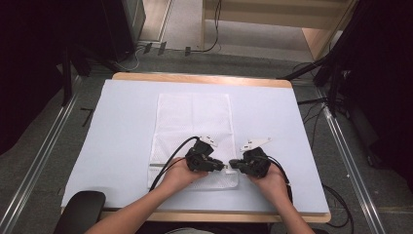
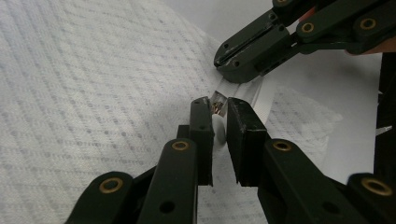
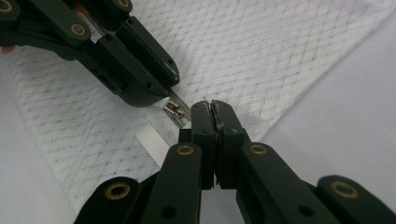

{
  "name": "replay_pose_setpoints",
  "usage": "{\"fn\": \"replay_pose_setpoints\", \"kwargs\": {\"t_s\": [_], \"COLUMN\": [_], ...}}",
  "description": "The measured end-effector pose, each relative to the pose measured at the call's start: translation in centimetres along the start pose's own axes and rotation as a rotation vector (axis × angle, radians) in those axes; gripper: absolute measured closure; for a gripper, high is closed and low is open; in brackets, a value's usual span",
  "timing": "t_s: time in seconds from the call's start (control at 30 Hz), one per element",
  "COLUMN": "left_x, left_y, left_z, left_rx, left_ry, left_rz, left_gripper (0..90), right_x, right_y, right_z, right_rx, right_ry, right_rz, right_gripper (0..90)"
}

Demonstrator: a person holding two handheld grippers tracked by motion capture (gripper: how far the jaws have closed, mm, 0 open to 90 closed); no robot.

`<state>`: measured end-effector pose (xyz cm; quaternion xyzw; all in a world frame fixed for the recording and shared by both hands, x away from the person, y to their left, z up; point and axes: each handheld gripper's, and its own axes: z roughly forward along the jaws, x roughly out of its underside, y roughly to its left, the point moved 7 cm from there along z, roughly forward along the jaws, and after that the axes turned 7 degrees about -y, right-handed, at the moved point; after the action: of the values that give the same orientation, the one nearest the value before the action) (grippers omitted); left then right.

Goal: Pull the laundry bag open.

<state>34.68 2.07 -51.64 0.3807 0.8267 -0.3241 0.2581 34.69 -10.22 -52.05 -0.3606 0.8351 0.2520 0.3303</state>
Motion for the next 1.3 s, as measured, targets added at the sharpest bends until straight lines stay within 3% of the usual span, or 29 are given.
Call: {"fn": "replay_pose_setpoints", "kwargs": {"t_s": [0.17,0.4,0.57,0.9,1.3], "left_x": [0.1,0.1,0.0,-0.1,0.1], "left_y": [-0.3,0.3,0.2,0.4,1.0], "left_z": [0.4,0.5,0.5,0.4,-0.8], "left_rx": [0.000,0.057,0.048,0.054,0.067], "left_ry": [0.003,-0.003,-0.007,0.011,0.048], "left_rz": [0.008,-0.059,-0.036,-0.074,-0.098], "left_gripper": [84.5,86.6,87.5,88.1,88.0], "right_x": [0.0,0.0,0.0,0.1,0.3], "right_y": [0.0,0.0,0.1,0.4,0.1], "right_z": [0.0,0.0,0.1,0.1,0.0], "right_rx": [0.004,0.006,0.006,0.040,-0.007], "right_ry": [0.001,0.000,-0.001,0.000,-0.031], "right_rz": [-0.002,-0.005,-0.006,-0.049,-0.046], "right_gripper": [90.0,90.0,90.0,90.0,90.0]}}
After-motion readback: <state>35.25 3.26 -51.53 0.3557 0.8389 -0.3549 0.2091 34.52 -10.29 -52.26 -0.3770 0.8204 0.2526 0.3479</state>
